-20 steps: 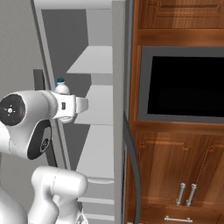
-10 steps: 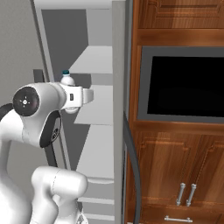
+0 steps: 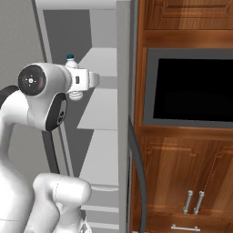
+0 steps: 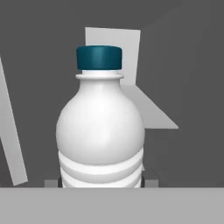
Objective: Take the bottled waters from the counter and place them in the freezer to freeze. Close the freezer door after placing the bottles.
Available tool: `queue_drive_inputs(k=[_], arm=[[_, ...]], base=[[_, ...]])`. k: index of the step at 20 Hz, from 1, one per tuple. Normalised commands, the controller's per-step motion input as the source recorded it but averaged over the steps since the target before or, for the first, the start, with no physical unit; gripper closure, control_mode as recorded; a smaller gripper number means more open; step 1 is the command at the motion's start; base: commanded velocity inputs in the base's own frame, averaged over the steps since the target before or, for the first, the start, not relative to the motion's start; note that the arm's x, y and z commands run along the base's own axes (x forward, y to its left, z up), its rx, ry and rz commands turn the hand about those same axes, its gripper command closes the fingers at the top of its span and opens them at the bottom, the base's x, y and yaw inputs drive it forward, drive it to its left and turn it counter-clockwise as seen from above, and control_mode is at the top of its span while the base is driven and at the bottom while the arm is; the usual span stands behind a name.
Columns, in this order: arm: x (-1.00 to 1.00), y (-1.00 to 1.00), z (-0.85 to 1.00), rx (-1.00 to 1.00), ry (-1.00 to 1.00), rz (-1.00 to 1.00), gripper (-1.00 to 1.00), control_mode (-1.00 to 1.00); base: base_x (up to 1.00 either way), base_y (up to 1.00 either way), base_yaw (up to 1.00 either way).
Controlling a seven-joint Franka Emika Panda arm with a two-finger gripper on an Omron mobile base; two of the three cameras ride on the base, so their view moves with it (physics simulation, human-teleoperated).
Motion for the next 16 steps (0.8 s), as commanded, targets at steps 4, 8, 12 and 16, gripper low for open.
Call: queue_drive_inputs(k=[4, 8, 12, 16], arm=[[0.14, -0.01, 0.21, 0.02, 0.00, 0.02, 1.00, -1.00], [0.24, 0.00, 0.00, 0.00, 0.00, 0.00, 1.00, -1.00], [0.43, 0.00, 0.00, 0.00, 0.00, 0.00, 1.00, -1.00], [0.44, -0.03, 0.00, 0.00, 0.00, 0.00, 1.00, -1.00]], base=[[0.00, 0.00, 0.00], [0.00, 0.00, 0.00], [0.00, 0.00, 0.00], [0.00, 0.00, 0.00]])
